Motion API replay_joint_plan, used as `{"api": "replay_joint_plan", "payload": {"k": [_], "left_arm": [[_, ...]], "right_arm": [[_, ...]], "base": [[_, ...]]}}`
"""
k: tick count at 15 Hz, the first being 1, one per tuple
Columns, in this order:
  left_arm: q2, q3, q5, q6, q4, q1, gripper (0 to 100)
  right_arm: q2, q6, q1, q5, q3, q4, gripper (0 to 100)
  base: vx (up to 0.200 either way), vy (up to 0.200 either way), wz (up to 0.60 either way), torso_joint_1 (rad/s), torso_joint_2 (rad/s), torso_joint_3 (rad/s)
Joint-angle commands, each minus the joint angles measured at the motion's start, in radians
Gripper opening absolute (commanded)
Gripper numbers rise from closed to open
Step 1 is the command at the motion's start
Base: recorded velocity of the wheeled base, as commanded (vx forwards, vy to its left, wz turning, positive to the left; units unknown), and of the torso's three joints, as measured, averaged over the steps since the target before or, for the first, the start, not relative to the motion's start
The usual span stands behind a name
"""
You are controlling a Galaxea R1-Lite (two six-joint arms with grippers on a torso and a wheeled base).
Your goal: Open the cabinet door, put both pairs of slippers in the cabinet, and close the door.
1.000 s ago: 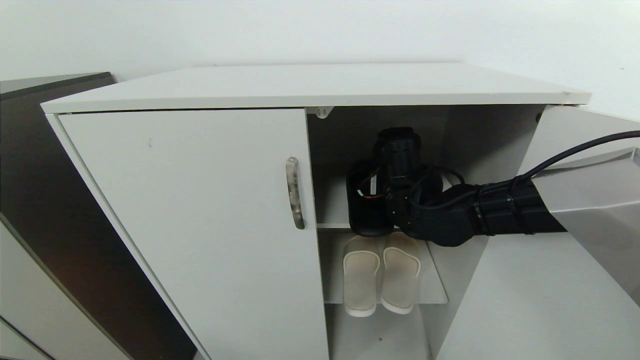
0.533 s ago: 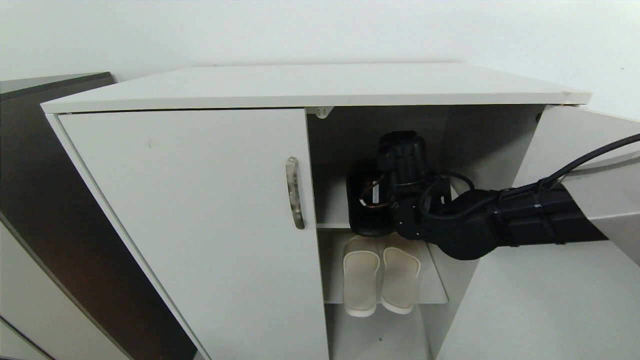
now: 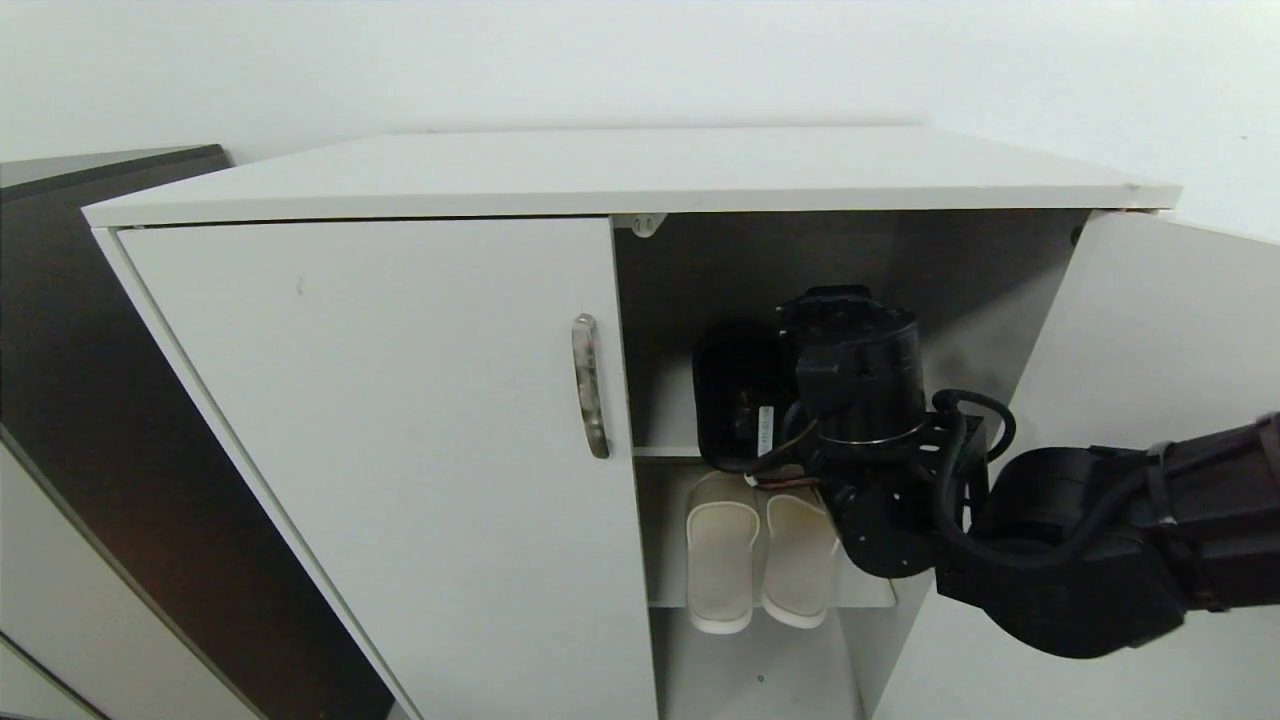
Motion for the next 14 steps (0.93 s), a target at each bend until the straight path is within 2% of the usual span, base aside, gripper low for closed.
{"api": "replay_joint_plan", "payload": {"k": [1,13,14], "left_arm": [[0.000,0.000,0.000,0.001,0.000,0.000,0],[0.000,0.000,0.000,-0.001,0.000,0.001,0],[0.000,0.000,0.000,-0.001,0.000,0.001,0]], "right_arm": [[-0.040,-0.001,0.027,0.001,0.045,-0.016,0],[-0.038,-0.004,0.047,0.001,0.068,-0.018,0],[-0.040,-0.004,0.047,-0.001,0.070,-0.018,0]], "base": [[0.000,0.000,0.00,0.000,0.00,0.000],[0.000,0.000,0.00,0.000,0.00,0.000],[-0.200,0.000,0.00,0.002,0.00,0.002]]}}
